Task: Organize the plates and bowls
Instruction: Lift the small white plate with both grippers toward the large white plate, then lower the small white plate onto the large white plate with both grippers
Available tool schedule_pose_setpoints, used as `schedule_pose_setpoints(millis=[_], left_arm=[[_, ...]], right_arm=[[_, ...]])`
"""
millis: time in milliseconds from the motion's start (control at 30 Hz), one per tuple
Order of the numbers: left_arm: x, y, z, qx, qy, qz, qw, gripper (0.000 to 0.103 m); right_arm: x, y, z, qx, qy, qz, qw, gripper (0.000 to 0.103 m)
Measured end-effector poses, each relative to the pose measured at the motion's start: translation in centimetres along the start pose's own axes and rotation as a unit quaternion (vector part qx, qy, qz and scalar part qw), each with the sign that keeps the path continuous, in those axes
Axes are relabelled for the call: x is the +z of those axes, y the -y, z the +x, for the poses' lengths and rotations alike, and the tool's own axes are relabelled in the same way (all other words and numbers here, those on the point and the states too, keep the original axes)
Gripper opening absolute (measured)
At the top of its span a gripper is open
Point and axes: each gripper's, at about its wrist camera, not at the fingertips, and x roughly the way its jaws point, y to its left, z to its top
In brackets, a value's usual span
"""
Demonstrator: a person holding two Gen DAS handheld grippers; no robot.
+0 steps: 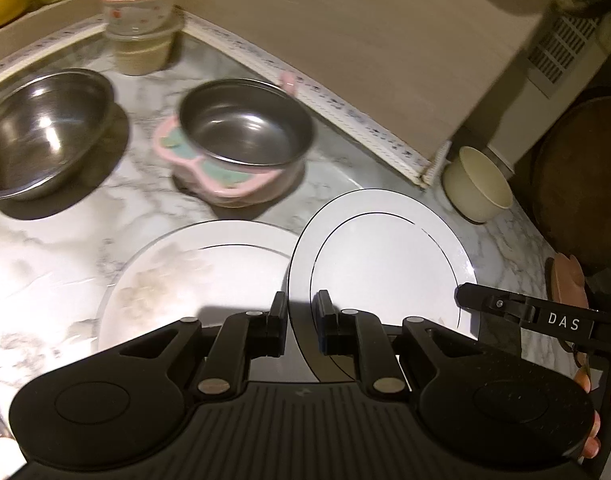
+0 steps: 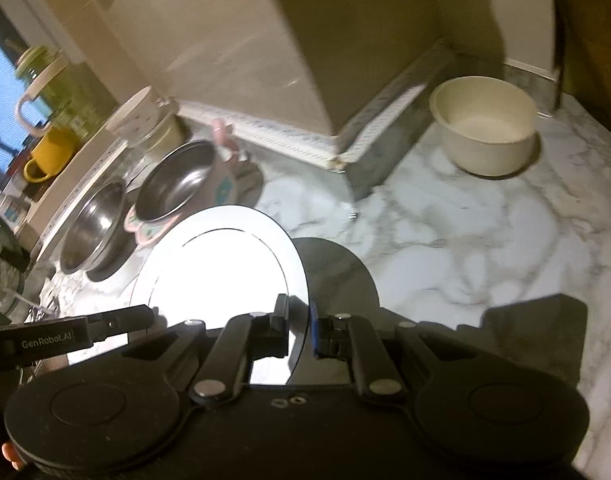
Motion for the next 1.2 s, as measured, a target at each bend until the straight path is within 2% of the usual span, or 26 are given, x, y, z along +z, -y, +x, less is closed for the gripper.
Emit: schedule_pose_setpoints(millis=[433,767,1200], left_arm=[[-2.5,-5.5,-2.1,0.026,-0.017,-0.039,0.9988,0.013],[-3.6,-7.9,-1.7,0.034,-0.036,-0.052,0.9974,0.013],[-3.8,-8.2,-0.8,0.042,-0.052,-0.04,0.997,0.013]], right_arm=[[-1.5,-5.2,2.6,0.015,-0.043,-0.044,0.998,0.011],[-3.0,-7.1,4.1,0.002,-0.069,-0.063,0.996,0.011],[-3.4,-7.3,5.5,-0.01,-0.085,-0.058,0.995,0.012]])
